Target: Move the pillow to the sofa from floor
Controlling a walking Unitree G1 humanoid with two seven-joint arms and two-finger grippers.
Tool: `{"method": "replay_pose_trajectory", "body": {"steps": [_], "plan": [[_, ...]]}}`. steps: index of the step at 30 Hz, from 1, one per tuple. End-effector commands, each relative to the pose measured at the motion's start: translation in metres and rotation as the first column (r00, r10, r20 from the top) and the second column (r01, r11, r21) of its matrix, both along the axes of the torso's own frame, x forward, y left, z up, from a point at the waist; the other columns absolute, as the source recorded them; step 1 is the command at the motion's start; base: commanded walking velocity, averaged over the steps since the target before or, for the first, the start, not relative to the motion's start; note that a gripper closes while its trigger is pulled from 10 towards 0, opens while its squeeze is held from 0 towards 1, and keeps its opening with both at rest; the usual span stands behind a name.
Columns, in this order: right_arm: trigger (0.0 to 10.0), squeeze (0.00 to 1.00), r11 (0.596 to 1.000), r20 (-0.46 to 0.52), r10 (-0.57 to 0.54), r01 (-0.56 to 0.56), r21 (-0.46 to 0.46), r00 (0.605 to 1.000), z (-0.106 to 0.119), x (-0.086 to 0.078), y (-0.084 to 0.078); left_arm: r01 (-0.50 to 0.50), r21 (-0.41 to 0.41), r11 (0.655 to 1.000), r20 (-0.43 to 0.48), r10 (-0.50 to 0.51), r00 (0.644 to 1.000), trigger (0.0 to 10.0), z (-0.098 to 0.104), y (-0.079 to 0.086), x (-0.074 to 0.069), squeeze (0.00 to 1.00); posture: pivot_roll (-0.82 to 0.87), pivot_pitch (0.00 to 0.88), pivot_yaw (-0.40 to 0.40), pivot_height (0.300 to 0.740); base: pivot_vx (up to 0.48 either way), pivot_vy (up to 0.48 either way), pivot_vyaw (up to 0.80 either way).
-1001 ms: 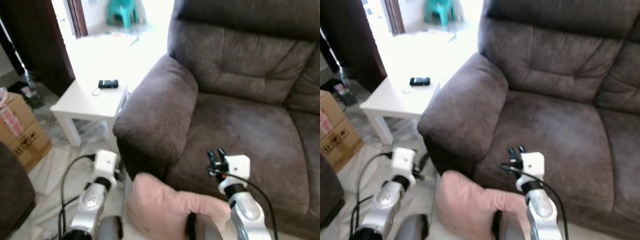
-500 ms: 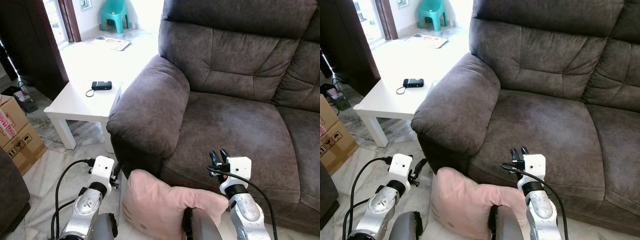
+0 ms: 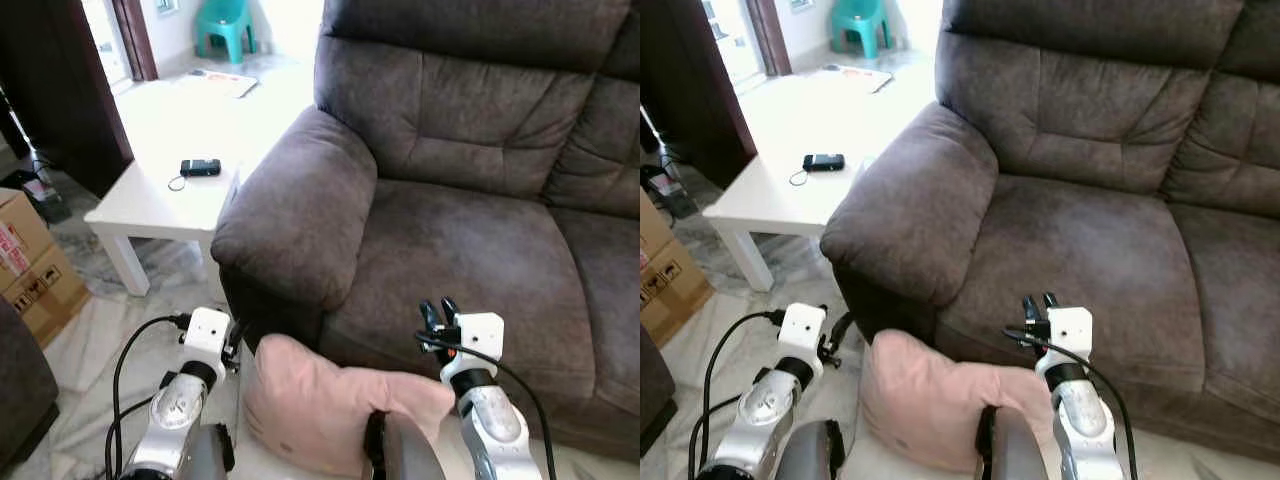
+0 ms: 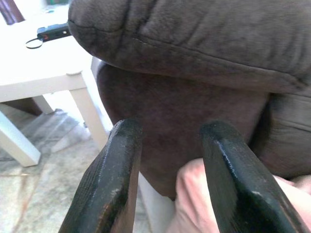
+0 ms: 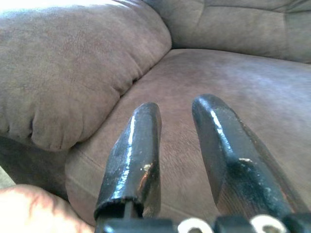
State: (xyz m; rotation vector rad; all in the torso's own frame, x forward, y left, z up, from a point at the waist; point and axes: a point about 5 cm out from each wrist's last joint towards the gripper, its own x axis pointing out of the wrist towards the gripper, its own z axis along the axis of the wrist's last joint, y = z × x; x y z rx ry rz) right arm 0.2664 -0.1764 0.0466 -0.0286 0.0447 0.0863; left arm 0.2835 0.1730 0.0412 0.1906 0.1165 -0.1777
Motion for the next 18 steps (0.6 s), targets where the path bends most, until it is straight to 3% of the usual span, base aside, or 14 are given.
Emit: {"method": "replay_pose_trajectory", "body": {"steps": [1,4,18], "plan": [[10.0,0.0,1.0,0.006,-0.006,0.006,-0.008,1.0,0.0011,0.0006,-0.0023,0.0,-0.007,1.0,0.015,0.0,1.0,10.0,0.0027,-0.0003,0.0005,0.0,0.05,0.0,-0.078,0.553,-0.315,0.0,0.0],[10.0,0.0,1.0,0.004,-0.006,0.006,-0.01,1.0,0.0008,0.0009,-0.0026,-0.001,-0.006,1.0,0.015,0.001,1.0,10.0,0.0028,-0.0002,0.0005,0.0,0.05,0.0,-0.078,0.553,-0.302,0.0,0.0],[10.0,0.0,1.0,0.004,-0.011,0.011,-0.009,1.0,0.0006,0.0021,-0.0041,-0.011,0.015,1.0,0.014,0.01,1.0,10.0,0.0024,0.001,0.0022,0.0,0.05,0.0,-0.077,0.553,0.0,0.0,0.0]]}}
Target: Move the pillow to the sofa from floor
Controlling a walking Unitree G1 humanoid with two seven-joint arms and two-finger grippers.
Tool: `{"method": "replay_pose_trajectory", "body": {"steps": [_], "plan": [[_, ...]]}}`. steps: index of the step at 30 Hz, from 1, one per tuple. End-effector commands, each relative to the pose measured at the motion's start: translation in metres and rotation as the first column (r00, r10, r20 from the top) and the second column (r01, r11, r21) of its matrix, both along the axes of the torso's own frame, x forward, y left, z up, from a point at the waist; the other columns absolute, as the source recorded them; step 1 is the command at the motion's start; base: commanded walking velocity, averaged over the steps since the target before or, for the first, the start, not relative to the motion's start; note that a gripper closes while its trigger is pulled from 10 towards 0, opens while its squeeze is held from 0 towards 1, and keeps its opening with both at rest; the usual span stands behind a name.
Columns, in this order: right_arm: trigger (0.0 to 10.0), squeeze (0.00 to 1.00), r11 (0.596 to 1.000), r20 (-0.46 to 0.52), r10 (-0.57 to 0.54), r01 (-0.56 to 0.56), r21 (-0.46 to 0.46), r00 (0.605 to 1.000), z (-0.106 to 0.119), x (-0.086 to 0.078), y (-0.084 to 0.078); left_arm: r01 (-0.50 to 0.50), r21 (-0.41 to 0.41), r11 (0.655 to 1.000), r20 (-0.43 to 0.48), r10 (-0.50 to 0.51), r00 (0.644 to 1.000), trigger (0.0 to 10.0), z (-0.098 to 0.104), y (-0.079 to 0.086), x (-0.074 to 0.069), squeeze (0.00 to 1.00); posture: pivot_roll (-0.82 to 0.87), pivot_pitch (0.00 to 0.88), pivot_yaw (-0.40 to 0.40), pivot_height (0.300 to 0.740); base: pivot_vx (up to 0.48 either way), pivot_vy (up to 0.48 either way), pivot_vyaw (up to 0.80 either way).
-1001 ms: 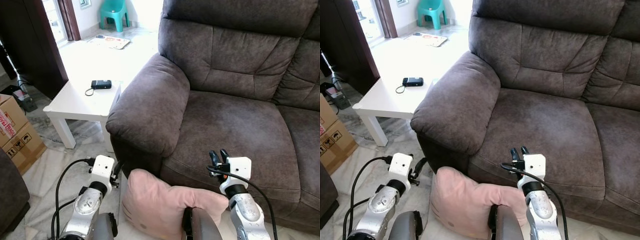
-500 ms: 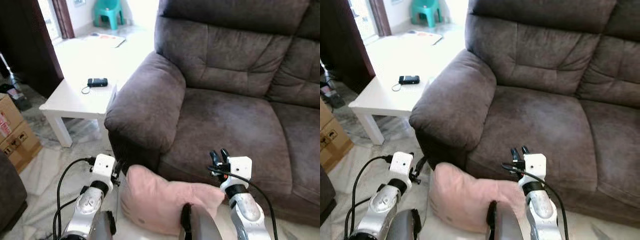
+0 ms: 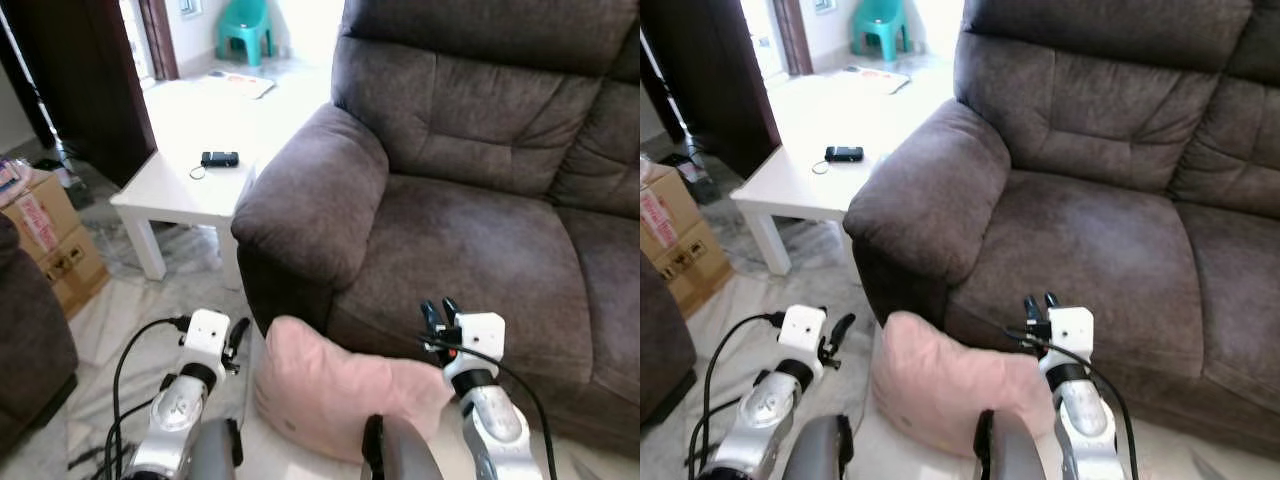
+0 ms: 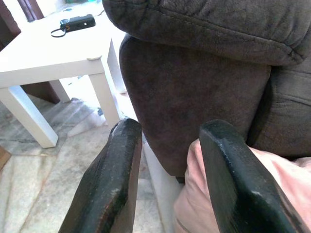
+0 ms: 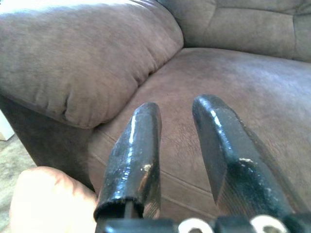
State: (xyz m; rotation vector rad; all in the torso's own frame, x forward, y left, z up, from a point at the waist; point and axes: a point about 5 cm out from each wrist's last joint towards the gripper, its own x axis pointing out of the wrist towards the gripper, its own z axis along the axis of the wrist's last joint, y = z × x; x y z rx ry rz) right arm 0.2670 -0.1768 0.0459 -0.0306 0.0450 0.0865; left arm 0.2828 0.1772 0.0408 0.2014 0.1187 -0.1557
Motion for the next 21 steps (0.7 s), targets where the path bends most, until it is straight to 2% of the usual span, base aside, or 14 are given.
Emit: {"method": "replay_pose_trajectory", "body": {"steps": [1,8,21], "plan": [[10.0,0.0,1.0,0.004,-0.012,0.012,-0.007,1.0,0.0013,0.0016,-0.0037,0.01,0.004,1.0,0.013,-0.01,1.0,10.0,0.0029,-0.003,0.0029,0.0,0.05,0.0,-0.077,0.553,0.0,0.0,0.0],[10.0,0.0,1.0,-0.02,-0.023,0.023,0.008,1.0,-0.0022,0.0006,-0.0043,0.002,0.008,1.0,0.016,-0.002,1.0,10.0,0.0036,-0.0019,0.0032,0.0,0.05,0.0,-0.077,0.553,0.0,0.0,0.0],[10.0,0.0,1.0,-0.033,-0.013,0.014,0.021,0.999,-0.0034,0.0013,-0.0034,-0.007,0.012,1.0,0.023,0.006,1.0,10.0,0.0041,-0.0018,0.0037,0.0,0.05,0.0,-0.079,0.553,0.0,0.0,-0.61]]}}
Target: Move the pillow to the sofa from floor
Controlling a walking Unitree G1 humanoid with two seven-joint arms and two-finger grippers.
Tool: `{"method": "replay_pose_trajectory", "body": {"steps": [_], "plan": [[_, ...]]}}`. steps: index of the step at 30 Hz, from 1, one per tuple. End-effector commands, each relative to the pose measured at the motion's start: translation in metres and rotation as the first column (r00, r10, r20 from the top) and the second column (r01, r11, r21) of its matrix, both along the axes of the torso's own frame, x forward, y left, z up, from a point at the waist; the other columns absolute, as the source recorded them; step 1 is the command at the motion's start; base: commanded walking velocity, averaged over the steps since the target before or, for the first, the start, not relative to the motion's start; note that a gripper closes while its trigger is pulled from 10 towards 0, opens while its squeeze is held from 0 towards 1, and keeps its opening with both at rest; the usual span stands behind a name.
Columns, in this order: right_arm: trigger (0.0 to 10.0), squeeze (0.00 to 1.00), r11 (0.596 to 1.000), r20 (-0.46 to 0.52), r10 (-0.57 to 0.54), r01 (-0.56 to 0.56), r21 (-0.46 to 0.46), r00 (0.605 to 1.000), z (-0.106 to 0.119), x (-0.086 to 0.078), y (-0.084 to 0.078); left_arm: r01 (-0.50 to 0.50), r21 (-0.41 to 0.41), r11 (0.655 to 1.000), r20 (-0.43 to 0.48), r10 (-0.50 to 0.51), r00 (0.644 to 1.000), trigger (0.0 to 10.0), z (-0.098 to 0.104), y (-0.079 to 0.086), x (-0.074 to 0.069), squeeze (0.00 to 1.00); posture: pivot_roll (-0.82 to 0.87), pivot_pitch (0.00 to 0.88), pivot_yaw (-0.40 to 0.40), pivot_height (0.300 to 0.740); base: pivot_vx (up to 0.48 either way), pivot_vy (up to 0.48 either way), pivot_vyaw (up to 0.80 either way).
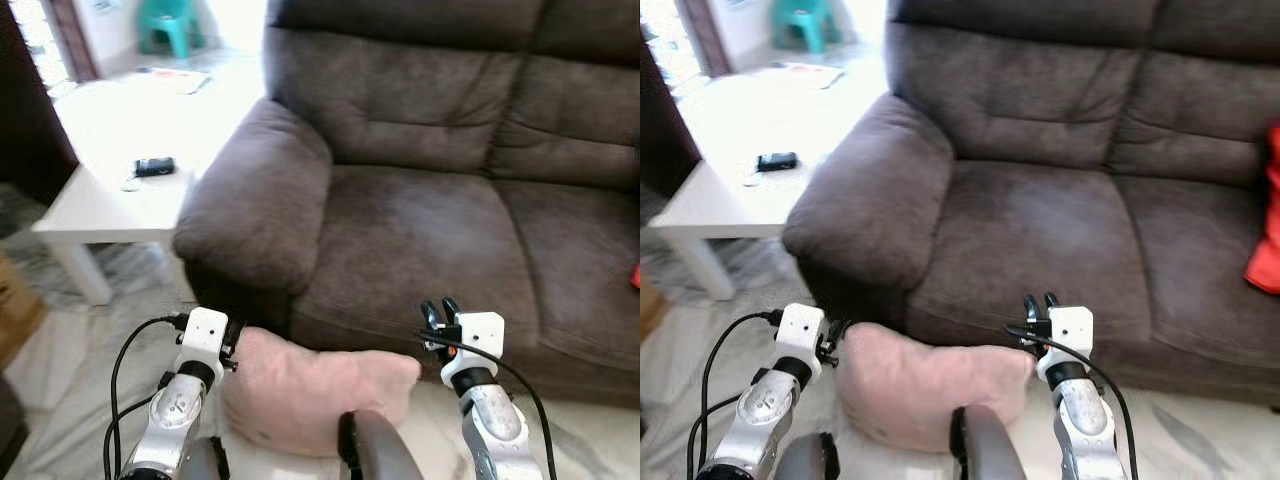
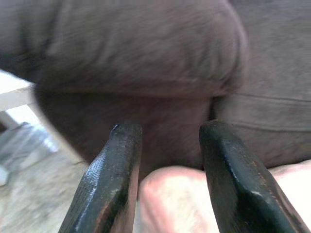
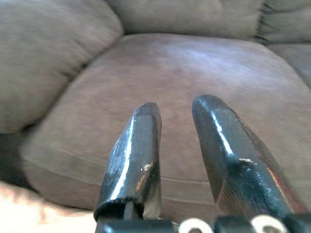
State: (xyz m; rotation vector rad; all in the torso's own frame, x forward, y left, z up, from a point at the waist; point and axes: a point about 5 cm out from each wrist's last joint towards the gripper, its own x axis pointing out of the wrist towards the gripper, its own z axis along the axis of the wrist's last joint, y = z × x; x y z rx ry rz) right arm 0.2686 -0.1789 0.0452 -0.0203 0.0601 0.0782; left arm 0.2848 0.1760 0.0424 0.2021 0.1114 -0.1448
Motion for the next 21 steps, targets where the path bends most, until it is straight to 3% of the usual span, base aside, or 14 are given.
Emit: {"method": "replay_pose_trajectory", "body": {"steps": [1,8,21], "plan": [[10.0,0.0,1.0,-0.018,-0.004,0.004,0.011,1.0,-0.0027,-0.0005,-0.0011,0.003,0.012,1.0,0.015,-0.003,1.0,10.0,0.0025,-0.0005,0.0017,0.0,0.05,0.0,-0.079,0.553,0.0,0.0,-0.59],[10.0,0.0,1.0,-0.004,-0.002,0.002,0.006,1.0,-0.0011,-0.0008,-0.0012,-0.003,0.014,1.0,0.017,0.002,1.0,10.0,0.0026,-0.0002,0.0018,0.0,0.05,0.0,-0.079,0.553,0.0,0.0,-0.57],[10.0,0.0,1.0,0.022,0.001,-0.001,0.005,1.0,0.0016,-0.0007,0.0002,-0.044,0.003,0.999,0.023,0.044,0.999,10.0,0.0015,0.002,0.0001,0.0,0.05,0.0,-0.076,0.553,0.0,0.0,0.0]]}}
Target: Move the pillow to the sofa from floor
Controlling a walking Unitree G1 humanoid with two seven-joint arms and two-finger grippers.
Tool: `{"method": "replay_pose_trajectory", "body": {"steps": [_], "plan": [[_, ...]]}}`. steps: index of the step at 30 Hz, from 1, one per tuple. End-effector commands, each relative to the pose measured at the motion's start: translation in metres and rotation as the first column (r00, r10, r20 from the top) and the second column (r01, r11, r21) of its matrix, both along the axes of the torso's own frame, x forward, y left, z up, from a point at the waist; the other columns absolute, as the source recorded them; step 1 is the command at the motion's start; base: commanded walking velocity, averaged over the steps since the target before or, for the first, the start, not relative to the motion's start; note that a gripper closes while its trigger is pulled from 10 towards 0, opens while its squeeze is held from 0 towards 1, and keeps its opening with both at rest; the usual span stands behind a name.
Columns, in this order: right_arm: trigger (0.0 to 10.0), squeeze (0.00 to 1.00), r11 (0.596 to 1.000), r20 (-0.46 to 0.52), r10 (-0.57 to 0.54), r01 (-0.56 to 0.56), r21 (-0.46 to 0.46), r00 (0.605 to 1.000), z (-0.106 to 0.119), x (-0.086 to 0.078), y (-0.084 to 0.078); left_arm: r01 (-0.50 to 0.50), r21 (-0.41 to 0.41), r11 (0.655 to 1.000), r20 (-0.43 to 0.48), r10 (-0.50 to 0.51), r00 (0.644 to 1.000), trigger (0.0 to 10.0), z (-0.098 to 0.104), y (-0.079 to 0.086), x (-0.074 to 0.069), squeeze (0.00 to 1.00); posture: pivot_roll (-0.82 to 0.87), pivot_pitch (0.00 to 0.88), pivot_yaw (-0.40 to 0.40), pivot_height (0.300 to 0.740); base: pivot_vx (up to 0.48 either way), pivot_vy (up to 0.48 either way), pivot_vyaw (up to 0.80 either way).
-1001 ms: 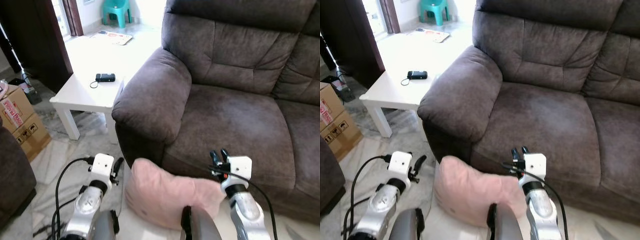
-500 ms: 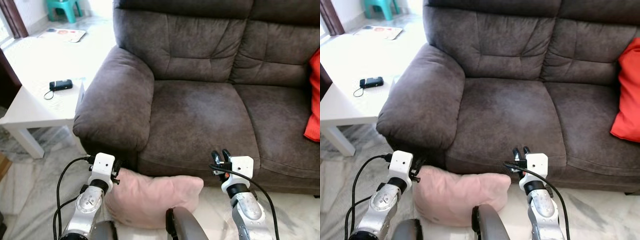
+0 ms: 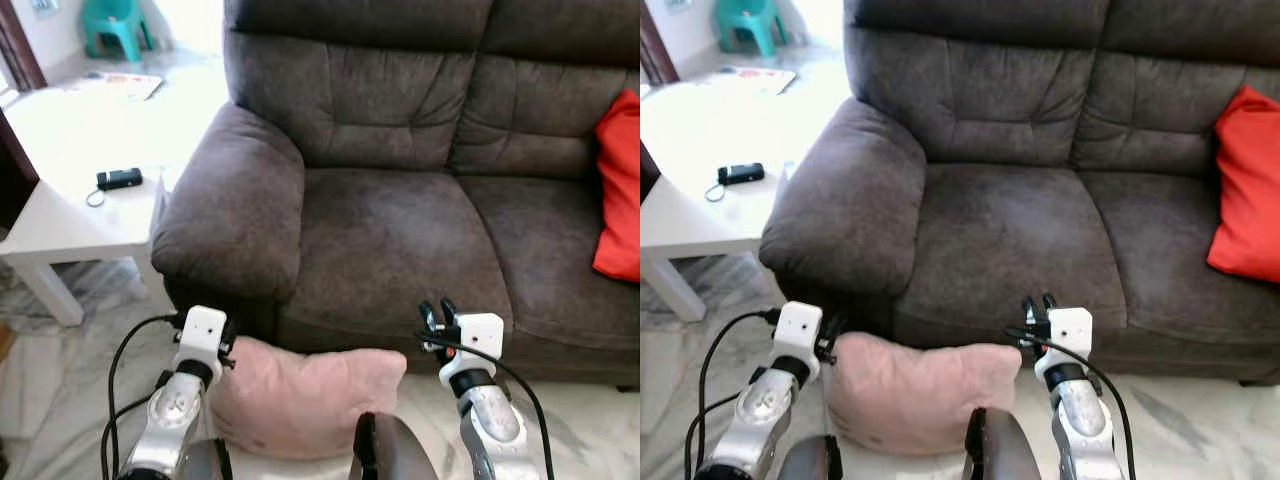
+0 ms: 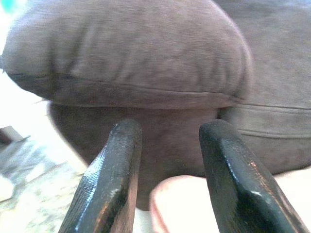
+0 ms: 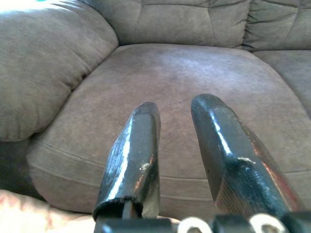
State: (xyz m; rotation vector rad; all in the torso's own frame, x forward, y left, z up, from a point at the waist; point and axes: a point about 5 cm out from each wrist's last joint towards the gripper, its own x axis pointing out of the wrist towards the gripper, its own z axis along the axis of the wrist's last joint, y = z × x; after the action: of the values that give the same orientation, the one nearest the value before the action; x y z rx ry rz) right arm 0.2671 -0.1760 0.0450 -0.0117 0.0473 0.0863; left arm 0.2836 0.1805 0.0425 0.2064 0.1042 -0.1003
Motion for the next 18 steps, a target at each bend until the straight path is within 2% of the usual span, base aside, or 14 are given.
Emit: {"method": "replay_pose_trajectory", "body": {"steps": [1,4,9,18], "plan": [[10.0,0.0,1.0,0.014,-0.008,0.008,-0.002,1.0,0.002,0.001,-0.002,-0.025,-0.009,1.0,0.013,0.025,1.0,10.0,0.001,0.0,0.001,0.0,0.05,0.0,-0.076,0.553,0.0,0.0,0.0],[10.0,0.0,1.0,0.02,-0.007,0.007,0.002,1.0,0.003,0.002,-0.002,-0.081,-0.023,0.996,0.015,0.081,0.997,10.0,0.001,0.005,0.002,0.0,0.05,0.0,-0.076,0.553,0.0,0.0,0.0],[10.0,0.0,1.0,0.03,-0.006,0.006,0.009,1.0,0.005,0.003,0.001,-0.201,-0.093,0.975,0.019,0.203,0.979,10.0,0.003,0.018,0.0,0.0,0.05,0.0,-0.074,0.553,0.0,0.0,0.0],[10.0,0.0,1.0,0.022,-0.007,0.006,0.024,1.0,0.003,0.001,0.003,-0.237,-0.115,0.965,-0.018,0.237,0.971,10.0,-0.003,0.02,-0.001,0.0,0.06,0.0,-0.076,0.553,0.0,0.0,0.0]]}}
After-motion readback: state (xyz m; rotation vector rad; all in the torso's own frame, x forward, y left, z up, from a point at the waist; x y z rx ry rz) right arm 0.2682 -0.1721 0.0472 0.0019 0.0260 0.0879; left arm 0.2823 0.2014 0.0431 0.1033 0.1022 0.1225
